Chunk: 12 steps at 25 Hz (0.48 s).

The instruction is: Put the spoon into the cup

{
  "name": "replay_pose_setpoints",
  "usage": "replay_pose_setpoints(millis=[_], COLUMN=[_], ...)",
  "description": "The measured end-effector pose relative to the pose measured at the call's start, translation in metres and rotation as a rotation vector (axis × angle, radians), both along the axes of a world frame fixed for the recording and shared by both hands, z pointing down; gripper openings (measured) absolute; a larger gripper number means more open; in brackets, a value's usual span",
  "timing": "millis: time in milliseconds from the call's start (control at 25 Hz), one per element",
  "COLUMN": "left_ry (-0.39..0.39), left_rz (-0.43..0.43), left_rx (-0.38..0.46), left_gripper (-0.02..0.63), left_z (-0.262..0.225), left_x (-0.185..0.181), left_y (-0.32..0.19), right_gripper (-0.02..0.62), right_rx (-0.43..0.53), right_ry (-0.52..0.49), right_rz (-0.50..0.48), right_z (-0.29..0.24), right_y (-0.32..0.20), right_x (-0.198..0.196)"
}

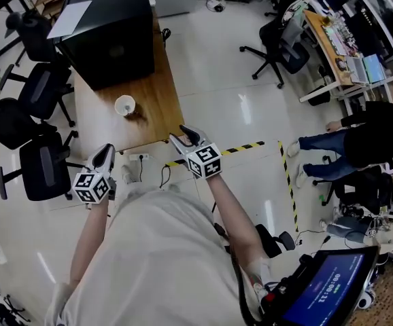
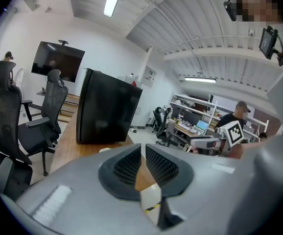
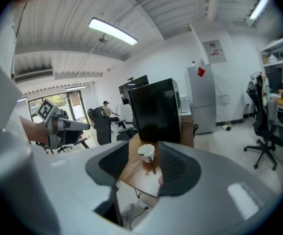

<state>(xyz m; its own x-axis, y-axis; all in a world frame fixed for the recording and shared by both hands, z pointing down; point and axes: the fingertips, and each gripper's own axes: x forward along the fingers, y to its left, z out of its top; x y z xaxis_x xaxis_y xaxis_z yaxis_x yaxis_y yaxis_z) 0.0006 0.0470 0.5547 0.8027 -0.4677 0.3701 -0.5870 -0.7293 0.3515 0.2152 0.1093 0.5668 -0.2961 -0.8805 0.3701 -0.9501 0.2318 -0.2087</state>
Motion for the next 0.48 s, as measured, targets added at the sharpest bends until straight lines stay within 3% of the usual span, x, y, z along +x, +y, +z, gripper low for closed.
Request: replay_pose_setpoints(millis=[480], left_ry=[-0.025], left_rz=[-0.121], left_rx=[-0.031], left_gripper=[0.006], left_z=[0.014], left_x=[0.015], left_y=[0.101], right_gripper=[0.183], right_rx=[0.013], right_ry=[-0.029], right_rz=[-0.026], right_z=[0.002], right_y=[0.089], right_x=[0.058])
